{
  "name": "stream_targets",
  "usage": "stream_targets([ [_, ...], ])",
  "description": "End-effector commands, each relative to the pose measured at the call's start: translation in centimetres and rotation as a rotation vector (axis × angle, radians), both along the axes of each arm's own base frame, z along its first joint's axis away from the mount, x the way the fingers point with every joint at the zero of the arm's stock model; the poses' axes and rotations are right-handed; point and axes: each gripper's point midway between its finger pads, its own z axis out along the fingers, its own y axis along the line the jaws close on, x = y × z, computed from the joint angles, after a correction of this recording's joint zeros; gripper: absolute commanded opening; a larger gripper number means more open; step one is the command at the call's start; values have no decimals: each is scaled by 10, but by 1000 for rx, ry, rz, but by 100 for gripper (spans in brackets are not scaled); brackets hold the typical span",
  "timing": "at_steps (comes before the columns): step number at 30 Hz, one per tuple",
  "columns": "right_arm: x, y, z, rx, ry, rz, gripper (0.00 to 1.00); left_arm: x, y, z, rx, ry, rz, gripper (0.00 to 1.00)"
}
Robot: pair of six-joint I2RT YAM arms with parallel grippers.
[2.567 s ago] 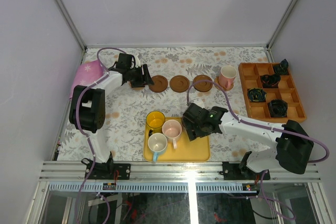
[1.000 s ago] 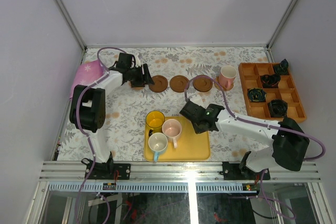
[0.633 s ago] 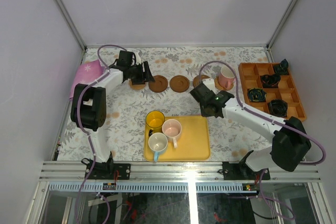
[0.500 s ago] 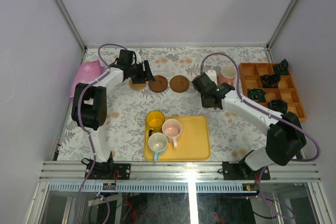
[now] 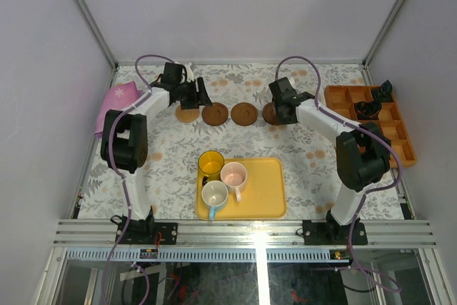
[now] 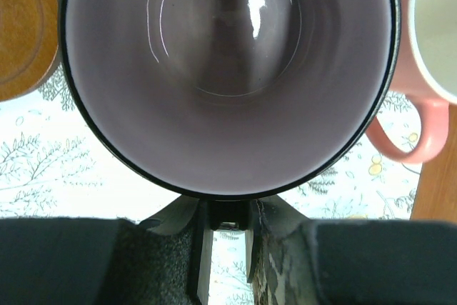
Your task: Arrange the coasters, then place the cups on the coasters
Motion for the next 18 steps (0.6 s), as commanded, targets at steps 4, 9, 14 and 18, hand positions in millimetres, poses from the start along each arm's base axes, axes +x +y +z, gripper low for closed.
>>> stream_targets([
  [4,52,15,35,85,-151,40,0,16,-5,8,-8,-30,-10,64],
  [9,54,20,29,106,-130,48,0,18,-5,4,-7,-18,-8,64],
  [14,52,25,21,126,-102,46,0,19,-5,0,-5,-8,-6,64],
  [18,52,25,15,125,-87,43,0,19,-5,-3,-8,-3,-9,64],
])
